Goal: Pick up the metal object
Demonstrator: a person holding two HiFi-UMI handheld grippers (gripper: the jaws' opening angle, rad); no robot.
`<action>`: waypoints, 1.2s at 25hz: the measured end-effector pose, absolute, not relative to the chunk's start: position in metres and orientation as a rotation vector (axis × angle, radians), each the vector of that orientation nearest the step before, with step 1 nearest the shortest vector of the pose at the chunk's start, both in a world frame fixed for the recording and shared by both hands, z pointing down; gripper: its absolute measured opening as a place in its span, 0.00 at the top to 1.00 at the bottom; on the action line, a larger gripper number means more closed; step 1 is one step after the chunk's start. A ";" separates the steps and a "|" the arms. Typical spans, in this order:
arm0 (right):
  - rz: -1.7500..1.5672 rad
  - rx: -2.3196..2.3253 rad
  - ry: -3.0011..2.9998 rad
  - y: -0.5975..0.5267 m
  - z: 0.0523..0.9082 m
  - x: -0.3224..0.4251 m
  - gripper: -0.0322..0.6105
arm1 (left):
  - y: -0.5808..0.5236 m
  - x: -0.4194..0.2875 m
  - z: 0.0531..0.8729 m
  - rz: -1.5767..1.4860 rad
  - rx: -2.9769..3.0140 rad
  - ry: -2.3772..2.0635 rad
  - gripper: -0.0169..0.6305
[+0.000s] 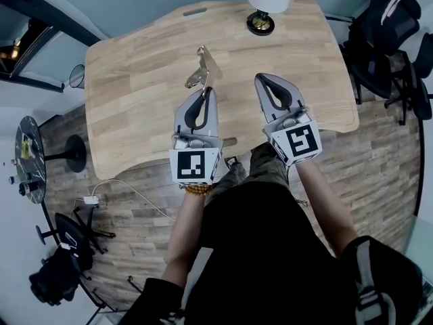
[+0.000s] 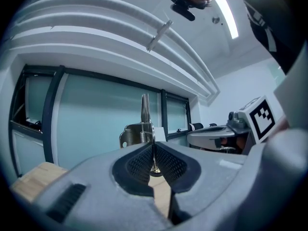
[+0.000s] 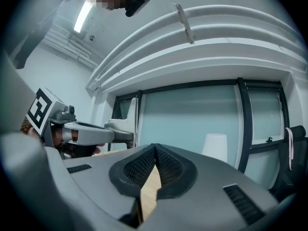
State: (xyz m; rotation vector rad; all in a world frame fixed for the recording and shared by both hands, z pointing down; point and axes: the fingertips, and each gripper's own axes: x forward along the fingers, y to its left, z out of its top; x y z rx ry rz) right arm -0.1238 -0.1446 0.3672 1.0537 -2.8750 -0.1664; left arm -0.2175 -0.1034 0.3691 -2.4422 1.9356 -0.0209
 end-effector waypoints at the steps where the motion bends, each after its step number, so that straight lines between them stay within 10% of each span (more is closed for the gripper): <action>1: -0.165 1.056 -2.874 -0.143 0.368 -0.124 0.94 | -0.102 -0.218 0.371 -0.040 -2.427 1.941 0.94; 30: -0.074 0.885 -2.935 -0.084 0.420 -0.161 0.94 | -0.072 -0.231 0.428 -0.241 -2.319 1.998 0.94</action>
